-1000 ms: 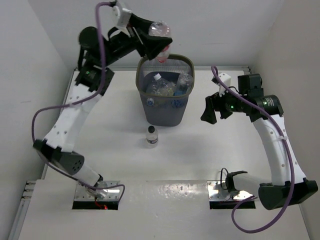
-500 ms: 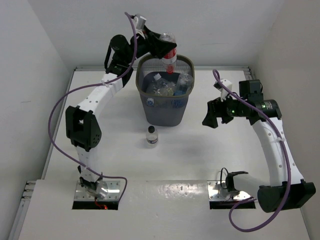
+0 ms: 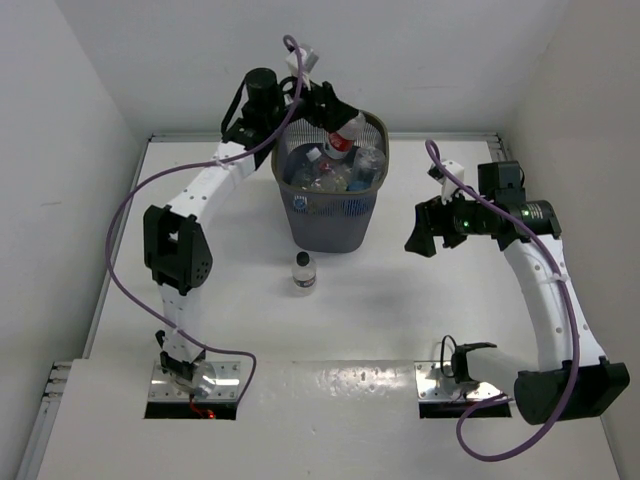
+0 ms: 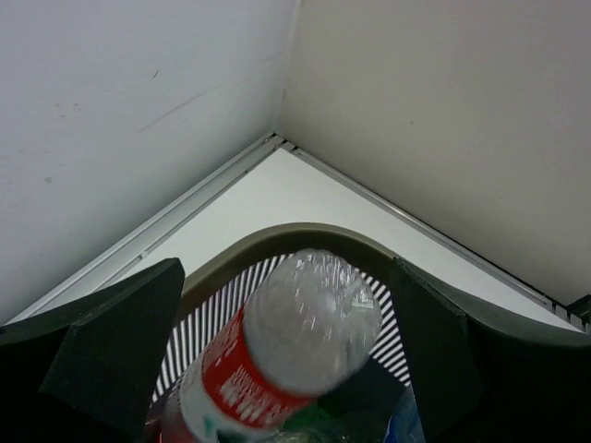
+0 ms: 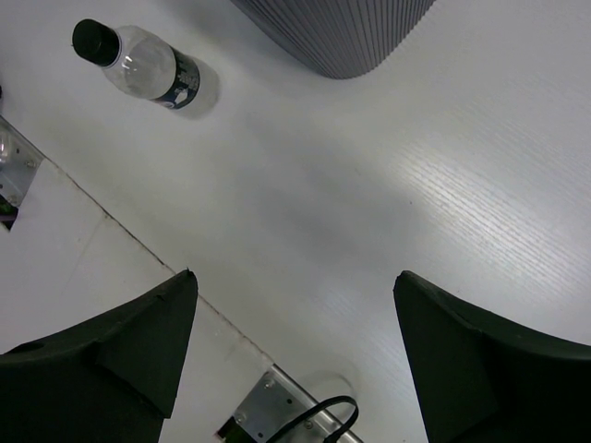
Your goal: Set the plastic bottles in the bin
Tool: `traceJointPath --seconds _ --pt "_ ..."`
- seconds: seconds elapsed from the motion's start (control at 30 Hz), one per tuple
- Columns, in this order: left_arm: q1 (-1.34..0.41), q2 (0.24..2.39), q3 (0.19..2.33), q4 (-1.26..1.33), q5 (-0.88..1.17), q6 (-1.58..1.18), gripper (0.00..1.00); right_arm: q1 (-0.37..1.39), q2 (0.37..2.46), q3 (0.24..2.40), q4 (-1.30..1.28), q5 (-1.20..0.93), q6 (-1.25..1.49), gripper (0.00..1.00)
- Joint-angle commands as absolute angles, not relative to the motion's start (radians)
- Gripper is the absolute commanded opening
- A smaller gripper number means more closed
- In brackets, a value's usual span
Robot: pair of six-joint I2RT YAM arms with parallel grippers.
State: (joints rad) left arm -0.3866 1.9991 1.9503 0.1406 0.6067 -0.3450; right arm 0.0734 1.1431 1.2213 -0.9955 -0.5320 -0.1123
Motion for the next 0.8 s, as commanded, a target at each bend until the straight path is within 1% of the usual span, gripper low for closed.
traceJointPath --seconds 0.0,0.1,0.2,0.23,0.3,0.33,0.37,0.43,0.47,0.53,0.57,0.6,0.63,0.7,0.77 --pt "-0.390 1.932 2.046 0.081 0.569 -0.295 1.00 0.072 1.134 1.278 -0.980 -0.552 -0.120 0.85" --pt "-0.390 1.834 2.121 0.069 0.578 -0.285 1.00 0.074 1.115 1.301 -0.971 -0.575 -0.121 0.85" --pt "-0.365 1.744 2.164 0.045 0.545 -0.299 1.00 0.126 1.075 1.321 -0.953 -0.620 -0.121 0.80" --pt "-0.354 1.671 2.164 0.044 0.510 -0.308 1.00 0.177 1.062 1.322 -0.943 -0.618 -0.130 0.76" --pt "-0.313 1.594 2.113 0.020 0.479 -0.325 1.00 0.321 1.054 1.330 -0.925 -0.588 -0.133 0.73" --pt "-0.296 1.554 2.083 0.005 0.463 -0.343 1.00 0.371 1.055 1.344 -0.916 -0.551 -0.141 0.73" --pt "-0.263 1.475 2.019 -0.006 0.436 -0.354 1.00 0.509 1.081 1.351 -0.913 -0.507 -0.143 0.71" --pt "-0.232 1.399 1.945 -0.038 0.416 -0.376 1.00 0.596 1.112 1.368 -0.902 -0.445 -0.150 0.70" --pt "-0.206 1.332 1.875 -0.052 0.382 -0.376 1.00 0.702 1.159 1.365 -0.888 -0.416 -0.150 0.70" --pt "-0.186 1.264 1.786 -0.078 0.354 -0.389 1.00 0.761 1.172 1.338 -0.820 -0.374 -0.150 0.70" --pt "-0.177 1.234 1.738 -0.078 0.354 -0.390 1.00 0.812 1.225 1.335 -0.805 -0.309 -0.147 0.71" --pt "-0.164 1.206 1.654 -0.087 0.354 -0.390 1.00 0.846 1.241 1.333 -0.787 -0.290 -0.135 0.72" --pt "-0.164 1.160 1.617 -0.097 0.363 -0.390 1.00 0.853 1.271 1.321 -0.716 -0.269 -0.127 0.72" --pt "-0.144 1.120 1.522 -0.106 0.373 -0.399 1.00 0.861 1.343 1.318 -0.664 -0.256 -0.086 0.77" --pt "-0.144 1.074 1.477 -0.106 0.373 -0.399 1.00 0.862 1.374 1.318 -0.580 -0.249 -0.052 0.80"
